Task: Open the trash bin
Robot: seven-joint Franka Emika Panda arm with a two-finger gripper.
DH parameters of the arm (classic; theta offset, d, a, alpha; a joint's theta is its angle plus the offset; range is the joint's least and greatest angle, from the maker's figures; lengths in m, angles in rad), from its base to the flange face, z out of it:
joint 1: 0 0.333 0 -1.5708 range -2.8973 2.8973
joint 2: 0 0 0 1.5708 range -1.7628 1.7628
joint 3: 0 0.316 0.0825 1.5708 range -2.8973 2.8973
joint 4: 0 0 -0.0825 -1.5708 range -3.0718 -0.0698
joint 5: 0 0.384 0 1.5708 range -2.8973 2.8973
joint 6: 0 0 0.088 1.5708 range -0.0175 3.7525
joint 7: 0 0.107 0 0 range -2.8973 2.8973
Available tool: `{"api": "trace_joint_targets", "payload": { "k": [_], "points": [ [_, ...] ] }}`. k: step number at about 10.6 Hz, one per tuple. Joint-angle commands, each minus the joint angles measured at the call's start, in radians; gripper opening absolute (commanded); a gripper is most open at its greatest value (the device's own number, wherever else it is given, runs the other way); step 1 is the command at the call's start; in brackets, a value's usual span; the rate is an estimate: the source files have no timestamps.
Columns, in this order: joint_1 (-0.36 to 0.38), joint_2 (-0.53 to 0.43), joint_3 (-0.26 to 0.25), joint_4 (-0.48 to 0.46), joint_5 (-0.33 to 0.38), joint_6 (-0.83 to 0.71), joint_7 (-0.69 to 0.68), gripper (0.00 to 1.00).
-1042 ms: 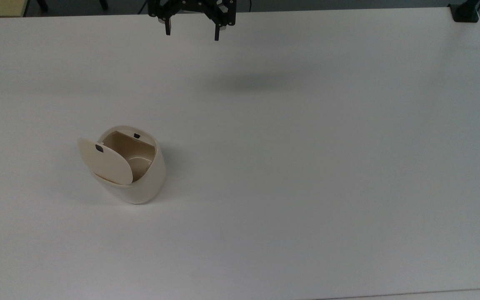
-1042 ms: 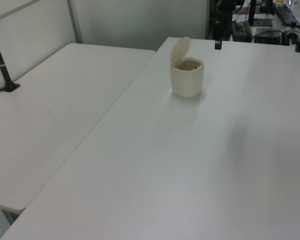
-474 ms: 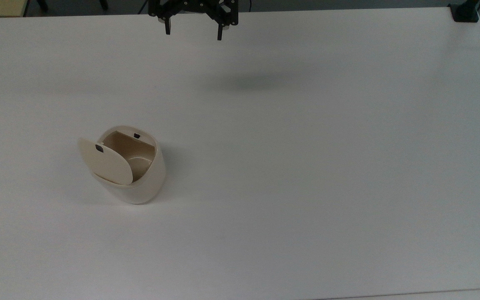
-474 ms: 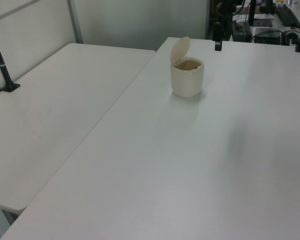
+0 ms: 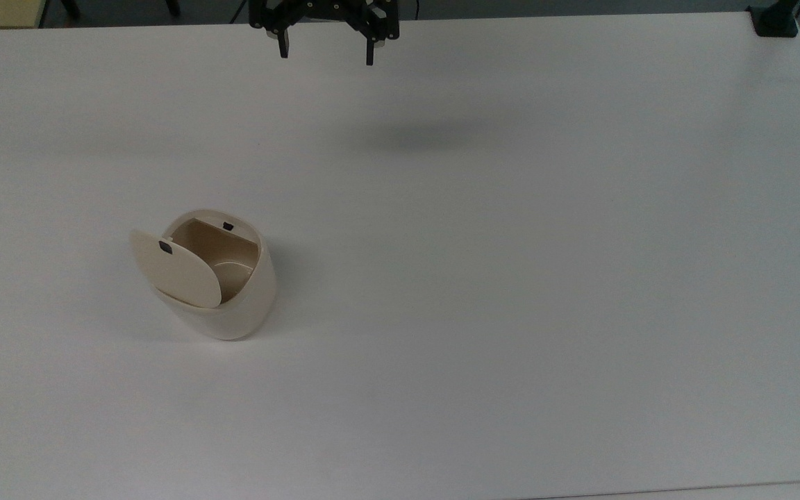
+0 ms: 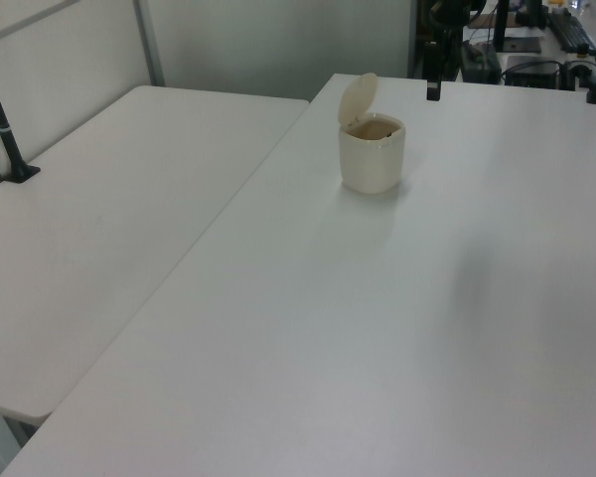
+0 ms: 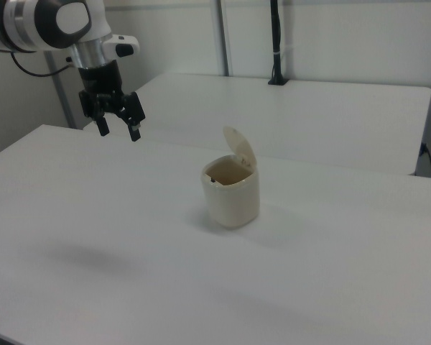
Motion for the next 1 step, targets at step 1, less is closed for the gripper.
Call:
{"api": "trace_joint_targets", "payload": {
  "k": [1],
  "points": [
    [0.005,-0.028,-0.012,-0.023,0.023,-0.009,-0.027,1.0]
  ]
}}
